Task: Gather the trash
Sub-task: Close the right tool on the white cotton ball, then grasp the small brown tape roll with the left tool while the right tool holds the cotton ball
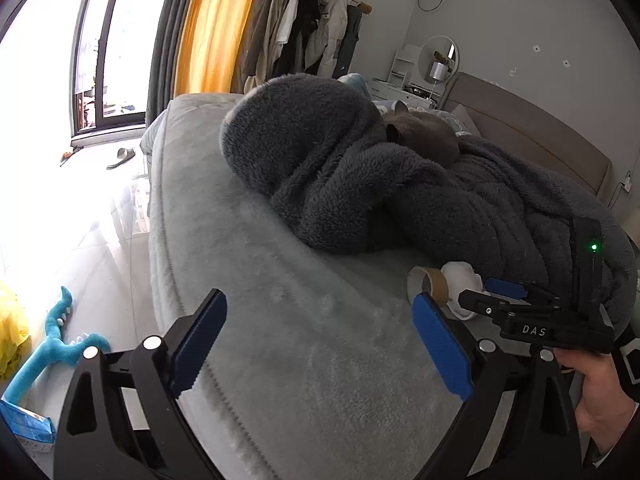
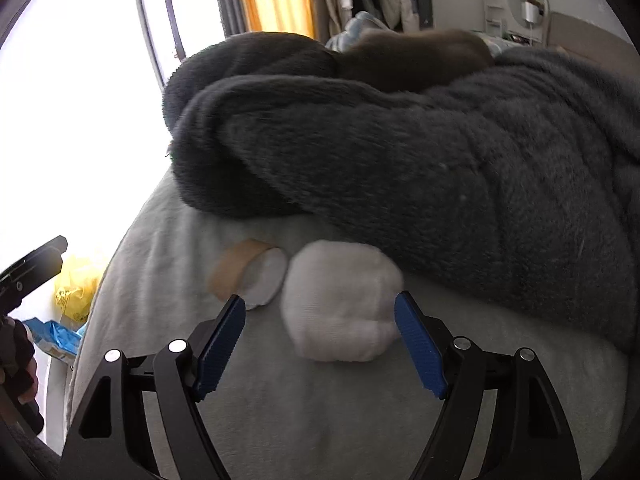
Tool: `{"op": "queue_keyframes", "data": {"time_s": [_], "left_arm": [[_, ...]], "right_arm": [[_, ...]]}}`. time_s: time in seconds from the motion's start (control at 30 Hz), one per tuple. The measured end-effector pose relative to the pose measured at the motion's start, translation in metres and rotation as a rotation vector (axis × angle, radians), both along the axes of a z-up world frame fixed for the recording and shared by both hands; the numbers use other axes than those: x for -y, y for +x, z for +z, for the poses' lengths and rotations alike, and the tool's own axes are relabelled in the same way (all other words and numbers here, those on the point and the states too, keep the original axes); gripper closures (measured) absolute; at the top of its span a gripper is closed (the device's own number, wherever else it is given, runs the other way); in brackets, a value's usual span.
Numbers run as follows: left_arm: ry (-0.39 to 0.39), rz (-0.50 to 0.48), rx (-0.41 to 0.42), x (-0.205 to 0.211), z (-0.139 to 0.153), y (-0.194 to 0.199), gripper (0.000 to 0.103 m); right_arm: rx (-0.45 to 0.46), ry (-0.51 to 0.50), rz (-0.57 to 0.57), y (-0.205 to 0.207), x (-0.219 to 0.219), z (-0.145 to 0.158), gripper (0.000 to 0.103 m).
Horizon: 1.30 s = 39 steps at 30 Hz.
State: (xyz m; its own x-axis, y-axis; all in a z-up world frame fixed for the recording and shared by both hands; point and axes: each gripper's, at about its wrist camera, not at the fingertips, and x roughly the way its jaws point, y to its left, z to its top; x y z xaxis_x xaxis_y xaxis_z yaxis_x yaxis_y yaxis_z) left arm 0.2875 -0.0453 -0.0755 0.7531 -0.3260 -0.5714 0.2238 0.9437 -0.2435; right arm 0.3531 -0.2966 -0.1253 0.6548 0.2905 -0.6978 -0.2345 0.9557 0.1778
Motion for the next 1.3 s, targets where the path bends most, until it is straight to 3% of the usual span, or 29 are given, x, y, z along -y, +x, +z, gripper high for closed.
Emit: {"op": "queue_keyframes", "data": {"time_s": [0.4,0.47,0.53,0.77,1.0,1.3], "left_arm": [[-0.026,-0.084,-0.034,0.045,-0.017,0.023,0.008],[-0.016,-0.102,-0.037,0.054,-0.019,0.024,0.008],[0.010,-0.114,-0.035,0.063,-0.021,0.026,0.008],[0.020,-0.137,-0.034,0.087,-0.024,0.036,0.008],[0.064,-0.139,-0.036,0.113,-0.031,0.047,0.016],[0.135,-0.162,-0.066,0.144,-0.046,0.062,0.035]], "right_arm": [[-0.096,0.067,-0.016,0.024,0.014,-0.021,0.022],[-0.103,0.081,-0.011,0.026,0.015,-0.022,0.037],[-0.110,0.098,-0.004,0.029,0.018,-0.022,0.047],[-0.095,0.139,0.016,0.030,0.027,-0.008,0.053],[-0.077,0.167,0.013,0.014,0.049,0.009,0.053],[-0.076,0.197,-0.019,-0.006,0.096,0.010,0.053]]}}
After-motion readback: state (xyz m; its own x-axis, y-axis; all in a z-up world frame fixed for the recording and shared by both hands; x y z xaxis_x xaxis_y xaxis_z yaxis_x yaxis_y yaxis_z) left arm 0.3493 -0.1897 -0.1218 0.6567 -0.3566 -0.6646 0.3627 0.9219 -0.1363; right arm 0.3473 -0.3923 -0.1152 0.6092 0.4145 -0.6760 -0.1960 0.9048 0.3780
